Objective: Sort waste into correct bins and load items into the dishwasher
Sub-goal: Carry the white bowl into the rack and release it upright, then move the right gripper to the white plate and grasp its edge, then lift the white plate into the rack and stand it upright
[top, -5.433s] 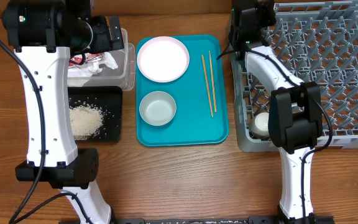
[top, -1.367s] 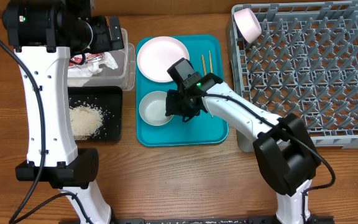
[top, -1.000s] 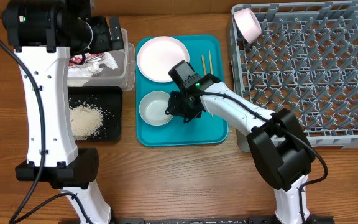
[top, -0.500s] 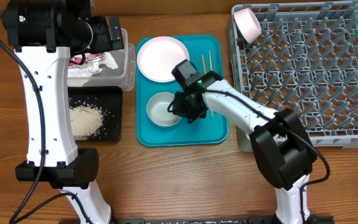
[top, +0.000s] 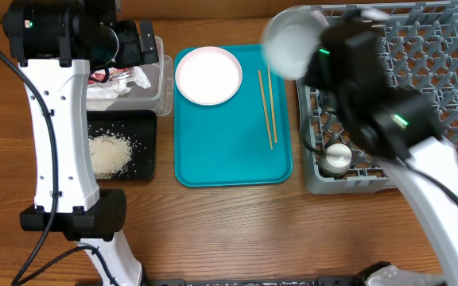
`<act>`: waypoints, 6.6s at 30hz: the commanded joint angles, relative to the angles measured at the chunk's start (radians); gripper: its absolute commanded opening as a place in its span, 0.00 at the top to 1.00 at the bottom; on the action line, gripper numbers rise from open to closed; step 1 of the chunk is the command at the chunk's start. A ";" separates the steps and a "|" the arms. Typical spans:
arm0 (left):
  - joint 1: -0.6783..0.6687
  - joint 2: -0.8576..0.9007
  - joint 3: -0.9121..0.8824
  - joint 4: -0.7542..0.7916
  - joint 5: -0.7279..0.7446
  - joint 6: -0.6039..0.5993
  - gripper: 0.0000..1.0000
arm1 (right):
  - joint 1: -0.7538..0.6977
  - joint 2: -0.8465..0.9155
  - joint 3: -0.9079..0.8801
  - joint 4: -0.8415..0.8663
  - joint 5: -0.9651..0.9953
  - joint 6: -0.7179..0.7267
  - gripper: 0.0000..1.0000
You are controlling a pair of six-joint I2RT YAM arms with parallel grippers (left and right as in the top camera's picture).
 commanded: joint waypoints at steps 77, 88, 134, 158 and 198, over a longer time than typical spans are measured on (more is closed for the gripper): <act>-0.002 0.006 -0.005 0.004 -0.005 -0.009 0.00 | -0.056 0.657 -0.083 0.120 0.734 -0.538 0.96; -0.002 0.006 -0.005 0.004 -0.005 -0.009 0.00 | -0.010 0.657 -0.083 0.112 0.735 -0.539 0.40; -0.002 0.006 -0.005 0.003 -0.005 -0.009 0.00 | 0.093 0.660 -0.029 0.422 -0.381 0.259 0.37; -0.002 0.006 -0.005 0.003 -0.005 -0.009 0.00 | 0.095 0.874 -0.031 0.447 -0.334 0.461 0.78; -0.002 0.006 -0.005 0.003 -0.005 -0.009 0.00 | 0.031 0.750 0.174 0.117 -0.587 0.085 0.96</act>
